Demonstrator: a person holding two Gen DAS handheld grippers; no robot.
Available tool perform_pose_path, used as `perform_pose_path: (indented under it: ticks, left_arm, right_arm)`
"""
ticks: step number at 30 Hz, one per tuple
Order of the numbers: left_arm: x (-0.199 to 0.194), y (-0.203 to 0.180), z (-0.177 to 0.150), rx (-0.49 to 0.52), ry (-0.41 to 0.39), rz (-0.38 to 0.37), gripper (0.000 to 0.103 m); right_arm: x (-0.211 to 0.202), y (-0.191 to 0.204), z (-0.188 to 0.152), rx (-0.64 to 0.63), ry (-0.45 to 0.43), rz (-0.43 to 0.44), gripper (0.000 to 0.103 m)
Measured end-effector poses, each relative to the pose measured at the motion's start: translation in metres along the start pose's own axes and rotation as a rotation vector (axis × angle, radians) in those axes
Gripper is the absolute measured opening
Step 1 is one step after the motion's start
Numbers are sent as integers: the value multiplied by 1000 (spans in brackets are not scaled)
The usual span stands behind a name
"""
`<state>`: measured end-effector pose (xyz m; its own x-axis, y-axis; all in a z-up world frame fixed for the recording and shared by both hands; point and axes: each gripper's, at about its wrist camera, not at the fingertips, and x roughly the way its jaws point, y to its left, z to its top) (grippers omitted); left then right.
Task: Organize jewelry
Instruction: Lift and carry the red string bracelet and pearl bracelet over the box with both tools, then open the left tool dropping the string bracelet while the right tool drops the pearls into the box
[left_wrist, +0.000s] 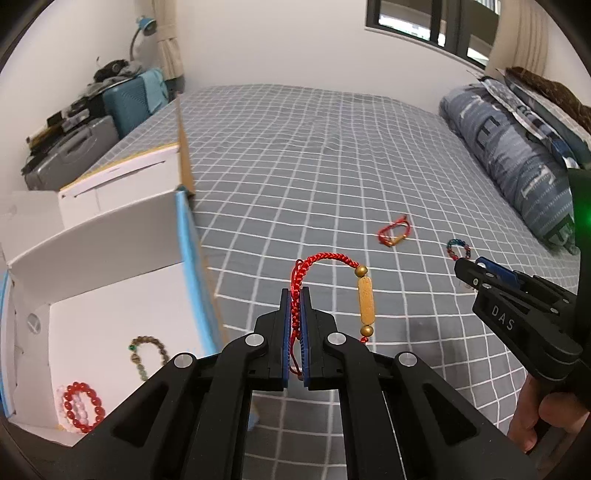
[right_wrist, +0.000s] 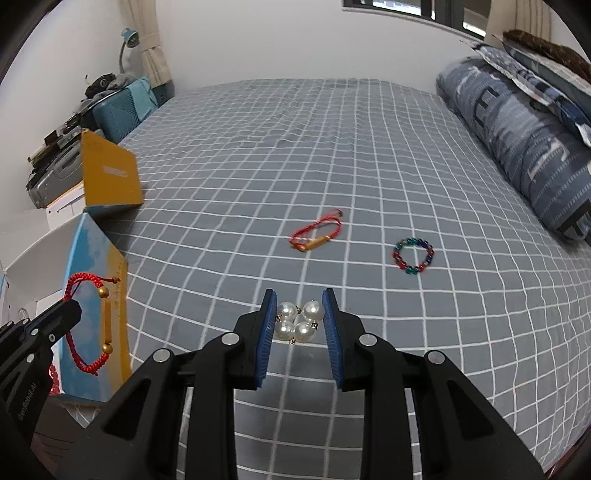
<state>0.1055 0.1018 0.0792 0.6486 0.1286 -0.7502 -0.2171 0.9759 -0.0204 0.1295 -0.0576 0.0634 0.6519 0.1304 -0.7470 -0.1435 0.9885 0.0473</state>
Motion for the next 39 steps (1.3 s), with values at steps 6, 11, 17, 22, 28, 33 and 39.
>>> perform_pose_path:
  ticks: [6,11,17,22,28,33,39]
  left_arm:
    - [-14,33,2,-38,-24,40,4]
    - [-28,58,-2,-59,-55,78,4]
    - [-40,93,-6,-101,-70,113,4]
    - [-44,125,-12,-140,-60,147,4]
    - [-53,162,-19,-186,-53,194,4]
    - [-61,182,-26,-217,-46,224,4]
    - [-67,198,-32,-238,-39,251,4]
  right_arm:
    - [-6,31,5,-37,-29,12,25]
    - [-9,58,7,-66,-45,43,25]
    - [-8,99,11,-106,-54,90,25]
    - [-10,136,12,-150,-61,134,25]
    - [-17,175,8,-201,-73,165,25]
    - [-25,202,1,-242,-82,188,25]
    - [-30,228,-8,-283,-82,221,25]
